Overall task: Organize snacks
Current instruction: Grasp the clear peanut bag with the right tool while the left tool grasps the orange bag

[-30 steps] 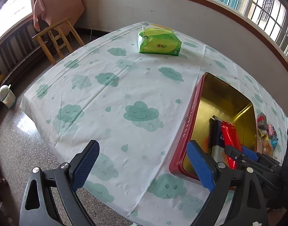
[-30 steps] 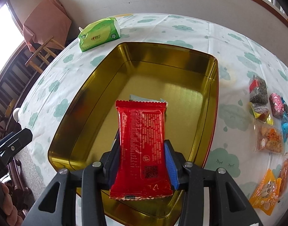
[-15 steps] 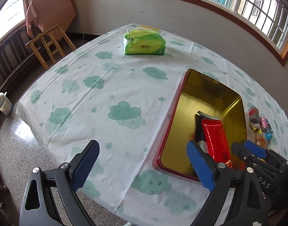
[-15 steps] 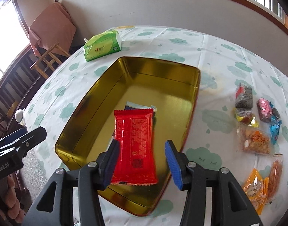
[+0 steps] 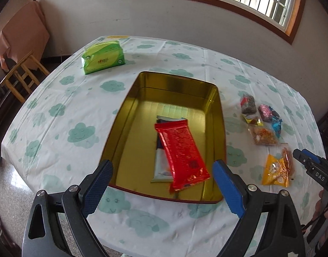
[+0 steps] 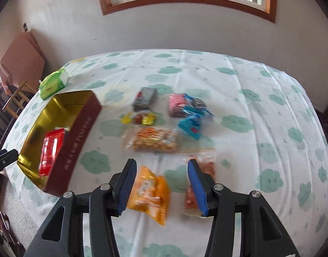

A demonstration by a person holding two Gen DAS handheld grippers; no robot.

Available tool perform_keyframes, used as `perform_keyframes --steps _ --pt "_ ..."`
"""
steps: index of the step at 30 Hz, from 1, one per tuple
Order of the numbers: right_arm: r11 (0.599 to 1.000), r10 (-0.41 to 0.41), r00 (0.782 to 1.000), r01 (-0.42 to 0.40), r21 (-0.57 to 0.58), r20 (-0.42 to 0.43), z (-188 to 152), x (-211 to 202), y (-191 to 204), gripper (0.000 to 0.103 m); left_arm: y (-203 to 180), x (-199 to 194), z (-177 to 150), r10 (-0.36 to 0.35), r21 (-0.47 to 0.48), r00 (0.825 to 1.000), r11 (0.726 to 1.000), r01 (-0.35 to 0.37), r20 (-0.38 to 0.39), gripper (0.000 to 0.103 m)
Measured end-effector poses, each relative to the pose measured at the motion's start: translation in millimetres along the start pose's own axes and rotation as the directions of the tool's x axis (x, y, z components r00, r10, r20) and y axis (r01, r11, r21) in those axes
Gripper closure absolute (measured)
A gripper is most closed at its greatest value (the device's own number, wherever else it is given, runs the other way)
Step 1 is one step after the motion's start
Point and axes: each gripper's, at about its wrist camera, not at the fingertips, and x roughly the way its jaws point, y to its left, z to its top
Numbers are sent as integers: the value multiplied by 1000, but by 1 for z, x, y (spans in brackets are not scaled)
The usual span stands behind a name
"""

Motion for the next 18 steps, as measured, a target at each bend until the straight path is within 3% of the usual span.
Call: perform_keyframes --steps 6,18 --pt "997 -46 997 49 63 -57 -20 20 -46 52 -48 3 -9 -53 98 998 994 55 -17 11" --pt "999 10 997 -7 37 -78 -30 45 -44 49 -114 19 -27 -147 215 986 964 160 -76 11"
